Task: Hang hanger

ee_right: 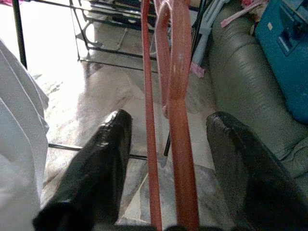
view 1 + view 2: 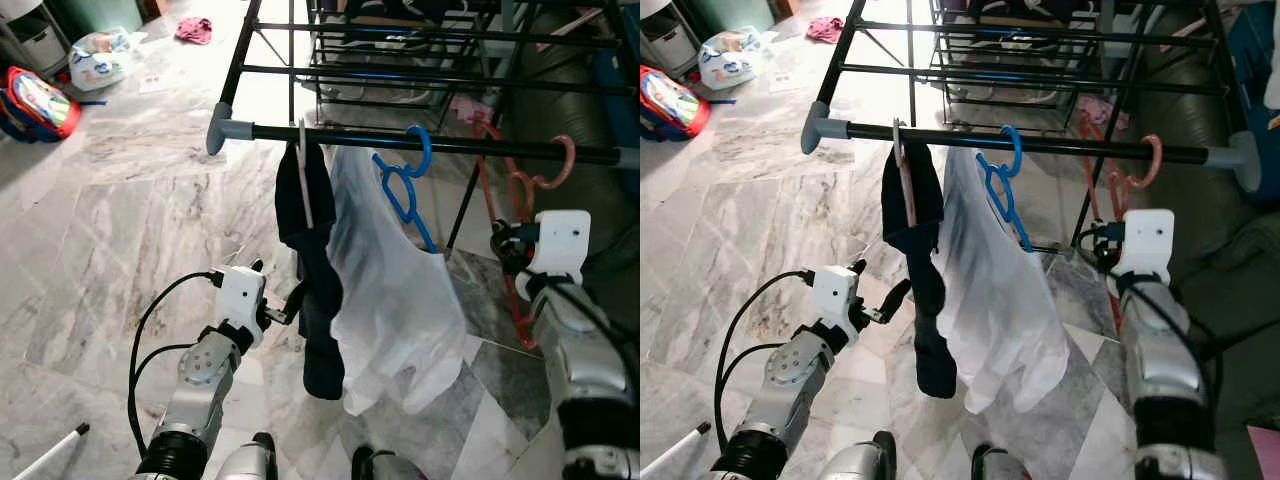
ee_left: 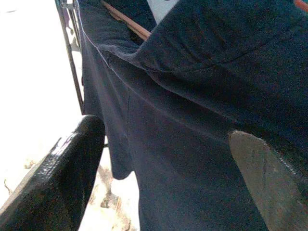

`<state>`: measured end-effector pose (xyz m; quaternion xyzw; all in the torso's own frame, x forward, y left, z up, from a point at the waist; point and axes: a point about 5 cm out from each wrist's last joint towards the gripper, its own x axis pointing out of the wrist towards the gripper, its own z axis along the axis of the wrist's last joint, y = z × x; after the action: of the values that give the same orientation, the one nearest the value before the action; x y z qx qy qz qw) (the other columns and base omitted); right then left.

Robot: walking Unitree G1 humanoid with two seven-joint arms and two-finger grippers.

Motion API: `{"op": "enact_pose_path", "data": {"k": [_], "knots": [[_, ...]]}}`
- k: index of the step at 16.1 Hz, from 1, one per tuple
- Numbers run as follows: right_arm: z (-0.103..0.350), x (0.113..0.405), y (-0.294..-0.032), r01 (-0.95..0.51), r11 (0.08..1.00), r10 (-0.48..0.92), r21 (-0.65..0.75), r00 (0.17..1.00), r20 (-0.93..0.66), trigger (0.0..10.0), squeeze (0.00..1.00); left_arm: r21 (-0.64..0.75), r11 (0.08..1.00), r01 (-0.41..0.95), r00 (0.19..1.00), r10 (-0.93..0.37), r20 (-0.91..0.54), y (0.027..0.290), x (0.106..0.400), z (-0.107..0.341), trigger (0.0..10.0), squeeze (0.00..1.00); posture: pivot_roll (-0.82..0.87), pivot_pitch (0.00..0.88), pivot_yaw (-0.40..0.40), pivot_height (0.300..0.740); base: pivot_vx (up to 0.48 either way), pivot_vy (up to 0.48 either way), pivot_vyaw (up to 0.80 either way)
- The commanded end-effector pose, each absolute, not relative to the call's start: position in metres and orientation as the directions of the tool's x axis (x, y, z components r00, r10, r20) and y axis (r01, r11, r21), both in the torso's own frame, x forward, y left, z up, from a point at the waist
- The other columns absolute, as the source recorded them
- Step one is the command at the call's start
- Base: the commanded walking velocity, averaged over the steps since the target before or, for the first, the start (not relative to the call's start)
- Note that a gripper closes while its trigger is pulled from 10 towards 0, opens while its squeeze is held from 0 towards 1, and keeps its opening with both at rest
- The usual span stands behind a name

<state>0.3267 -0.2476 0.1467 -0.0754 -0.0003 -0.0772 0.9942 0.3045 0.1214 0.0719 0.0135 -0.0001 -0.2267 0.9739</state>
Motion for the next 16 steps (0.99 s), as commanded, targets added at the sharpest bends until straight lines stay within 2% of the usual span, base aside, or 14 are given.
{"op": "enact_pose_path", "data": {"k": [1,5,7,9,13,16], "knots": [[0.146,0.32,-0.247,0.189,0.968,-0.186,-0.167,0.982,0.037,10.0,1.0,0.025,0.89,0.456,0.89,-0.455,-0.026,0.122,0.303,0.068,10.0,0.0,0.01,0.245,0.05,0.74,0.0,0.0,0.0],[0.14,0.304,-0.239,0.264,0.948,-0.251,-0.18,0.964,0.09,10.0,1.0,0.031,0.885,0.464,0.886,-0.464,-0.027,0.12,0.303,0.069,10.0,0.0,0.01,0.245,0.051,0.74,0.0,0.0,0.0],[0.146,0.296,-0.232,0.272,0.928,-0.237,-0.255,0.959,0.158,10.0,1.0,0.033,0.885,0.464,0.886,-0.463,-0.026,0.12,0.304,0.069,10.0,0.0,0.01,0.242,0.053,0.74,0.0,0.0,0.0],[0.153,0.292,-0.224,0.293,0.917,-0.237,-0.27,0.946,0.223,10.0,1.0,0.032,0.891,0.452,0.892,-0.451,-0.038,0.122,0.304,0.067,10.0,0.0,0.01,0.241,0.052,0.74,0.0,0.0,0.0],[0.157,0.288,-0.198,0.305,0.908,-0.224,-0.288,0.933,0.28,10.0,1.0,0.078,0.926,0.37,0.928,-0.365,-0.069,0.125,0.308,0.064,10.0,0.0,0.01,0.232,0.047,0.74,0.0,0.0,0.0],[0.155,0.286,-0.192,0.295,0.909,-0.211,-0.295,0.935,0.285,10.0,1.0,0.099,0.937,0.336,0.941,-0.33,-0.076,0.126,0.309,0.062,10.0,0.0,0.01,0.233,0.045,0.74,0.0,0.0,0.0]]}}
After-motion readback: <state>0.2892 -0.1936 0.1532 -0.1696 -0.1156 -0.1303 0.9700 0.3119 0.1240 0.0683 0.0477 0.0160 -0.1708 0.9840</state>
